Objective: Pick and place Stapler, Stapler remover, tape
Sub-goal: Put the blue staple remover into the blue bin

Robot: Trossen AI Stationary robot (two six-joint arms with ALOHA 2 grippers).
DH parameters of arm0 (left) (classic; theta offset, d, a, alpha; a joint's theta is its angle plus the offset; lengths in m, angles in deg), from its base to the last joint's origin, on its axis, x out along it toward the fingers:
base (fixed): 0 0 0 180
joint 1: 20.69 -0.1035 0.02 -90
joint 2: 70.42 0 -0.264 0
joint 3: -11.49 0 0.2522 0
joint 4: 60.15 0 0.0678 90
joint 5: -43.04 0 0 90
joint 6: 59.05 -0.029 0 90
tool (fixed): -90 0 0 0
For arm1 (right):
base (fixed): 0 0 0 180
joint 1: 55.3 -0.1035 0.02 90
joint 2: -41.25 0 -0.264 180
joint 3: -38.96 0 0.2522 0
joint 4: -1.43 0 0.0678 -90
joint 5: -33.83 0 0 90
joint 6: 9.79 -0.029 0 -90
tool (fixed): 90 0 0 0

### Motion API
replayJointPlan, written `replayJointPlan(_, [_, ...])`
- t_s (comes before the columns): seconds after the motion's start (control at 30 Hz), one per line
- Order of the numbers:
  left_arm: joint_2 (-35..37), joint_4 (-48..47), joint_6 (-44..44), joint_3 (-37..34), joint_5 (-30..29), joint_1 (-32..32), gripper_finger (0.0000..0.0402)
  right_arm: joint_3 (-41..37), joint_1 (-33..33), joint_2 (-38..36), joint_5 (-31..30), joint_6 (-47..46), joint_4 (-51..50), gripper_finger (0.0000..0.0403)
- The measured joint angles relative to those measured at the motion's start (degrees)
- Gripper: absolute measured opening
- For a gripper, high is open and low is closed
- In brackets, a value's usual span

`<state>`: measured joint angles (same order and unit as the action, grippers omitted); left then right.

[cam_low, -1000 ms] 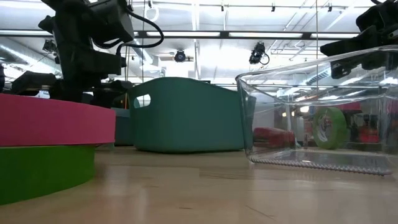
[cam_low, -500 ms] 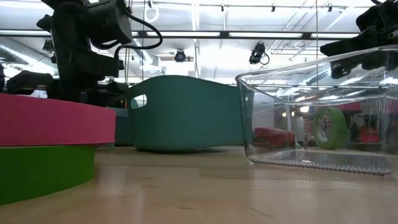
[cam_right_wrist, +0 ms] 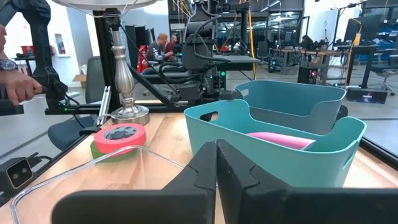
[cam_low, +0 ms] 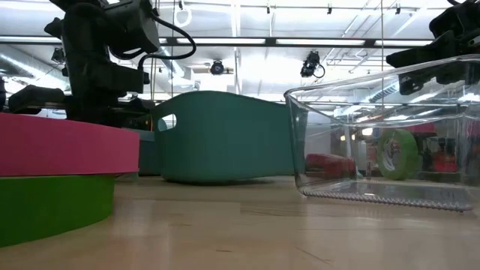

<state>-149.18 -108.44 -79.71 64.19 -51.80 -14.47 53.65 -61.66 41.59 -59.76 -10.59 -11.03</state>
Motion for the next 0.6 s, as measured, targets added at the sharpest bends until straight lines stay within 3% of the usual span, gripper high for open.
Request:
replayJointPlan(0.13, [0.0, 0.0, -0.1, 0.0, 0.2, 0.0, 0.0006, 0.0, 0.0, 0.0, 0.0, 0.0, 0.0, 0.0015])
replayJointPlan(0.6, [-0.2, -2.6, 0.0, 2.0, 0.9, 0.0, 0.0005, 0.0, 0.0, 0.0, 0.0, 0.0, 0.0, 0.0015])
